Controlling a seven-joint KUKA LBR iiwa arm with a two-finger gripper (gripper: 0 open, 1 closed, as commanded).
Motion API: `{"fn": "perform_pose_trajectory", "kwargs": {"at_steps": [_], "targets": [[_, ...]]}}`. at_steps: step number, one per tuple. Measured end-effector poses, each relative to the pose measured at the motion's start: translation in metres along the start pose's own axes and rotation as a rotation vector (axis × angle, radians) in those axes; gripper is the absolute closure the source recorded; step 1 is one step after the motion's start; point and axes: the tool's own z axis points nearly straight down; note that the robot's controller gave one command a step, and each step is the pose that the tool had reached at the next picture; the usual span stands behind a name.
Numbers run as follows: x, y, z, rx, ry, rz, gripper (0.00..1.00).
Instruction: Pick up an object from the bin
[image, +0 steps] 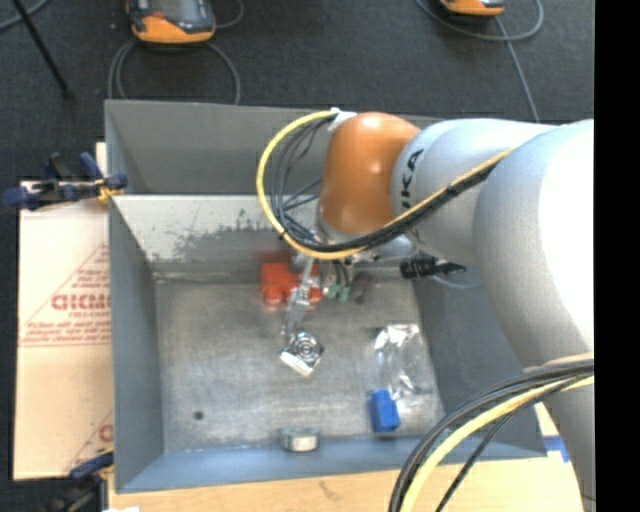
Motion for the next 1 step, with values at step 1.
{"fn": "perform_pose_trajectory", "kwargs": {"at_steps": [1], "targets": [[-0.0019, -0.0298, 0.0017, -0.005, -0.008, 0.084, 0.00]]}}
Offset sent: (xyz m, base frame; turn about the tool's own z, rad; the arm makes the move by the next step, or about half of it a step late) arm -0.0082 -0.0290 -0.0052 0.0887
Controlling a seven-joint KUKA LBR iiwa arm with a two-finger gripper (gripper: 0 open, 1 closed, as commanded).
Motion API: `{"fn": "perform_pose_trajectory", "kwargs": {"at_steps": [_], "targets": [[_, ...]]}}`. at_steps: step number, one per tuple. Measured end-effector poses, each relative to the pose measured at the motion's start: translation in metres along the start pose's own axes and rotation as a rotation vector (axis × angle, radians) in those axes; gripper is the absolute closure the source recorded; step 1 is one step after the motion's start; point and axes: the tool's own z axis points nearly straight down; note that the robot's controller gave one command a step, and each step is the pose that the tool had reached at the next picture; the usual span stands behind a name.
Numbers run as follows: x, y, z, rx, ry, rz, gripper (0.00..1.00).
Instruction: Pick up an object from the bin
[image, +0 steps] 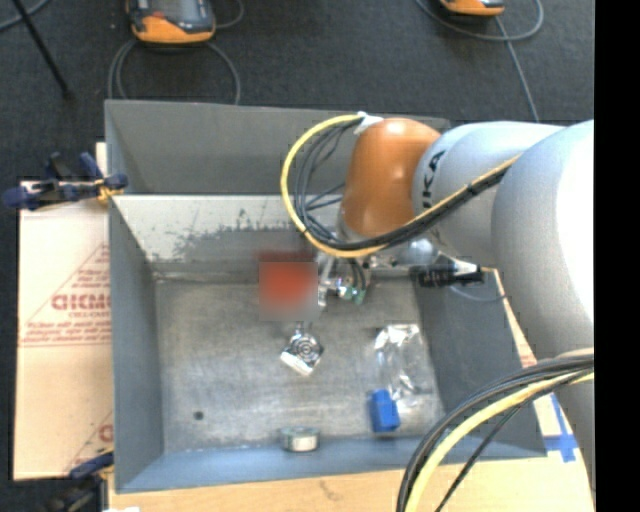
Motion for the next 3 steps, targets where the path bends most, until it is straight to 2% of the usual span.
{"fn": "perform_pose_trajectory", "kwargs": {"at_steps": [1, 2, 3], "targets": [[0.078, 0.002, -0.010, 0.004, 0.010, -0.121, 0.00], [0.069, -0.010, 0.031, 0.002, 0.005, -0.041, 0.00], [0.067, -0.010, 0.028, 0.000, -0.001, -0.038, 1.00]]}}
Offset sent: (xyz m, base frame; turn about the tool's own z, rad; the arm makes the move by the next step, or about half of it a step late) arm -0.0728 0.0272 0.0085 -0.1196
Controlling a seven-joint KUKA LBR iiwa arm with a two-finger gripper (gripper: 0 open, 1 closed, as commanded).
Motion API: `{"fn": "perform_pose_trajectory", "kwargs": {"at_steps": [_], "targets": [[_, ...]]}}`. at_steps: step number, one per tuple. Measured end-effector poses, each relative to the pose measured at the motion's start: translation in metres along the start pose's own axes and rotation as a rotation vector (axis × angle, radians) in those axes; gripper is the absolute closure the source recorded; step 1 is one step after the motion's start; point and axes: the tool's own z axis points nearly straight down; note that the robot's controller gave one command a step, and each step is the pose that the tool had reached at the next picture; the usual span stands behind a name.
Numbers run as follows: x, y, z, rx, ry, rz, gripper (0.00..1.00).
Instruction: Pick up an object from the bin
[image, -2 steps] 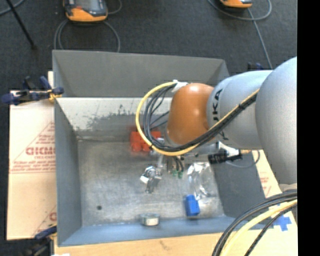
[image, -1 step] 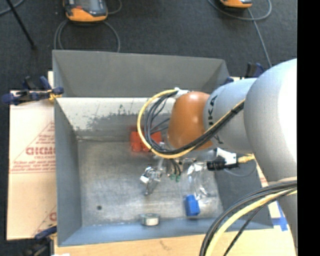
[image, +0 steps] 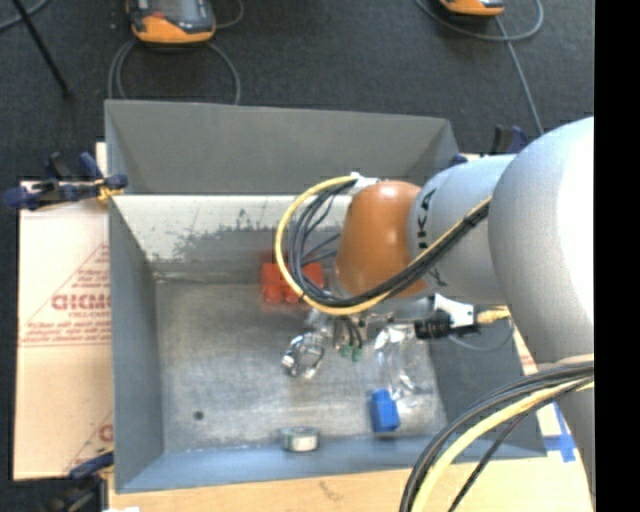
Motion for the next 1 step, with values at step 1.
{"fn": "perform_pose_trajectory", "kwargs": {"at_steps": [1], "targets": [[-0.0019, -0.0170, -0.2127, 0.001, -0.002, -0.298, 1.00]]}}
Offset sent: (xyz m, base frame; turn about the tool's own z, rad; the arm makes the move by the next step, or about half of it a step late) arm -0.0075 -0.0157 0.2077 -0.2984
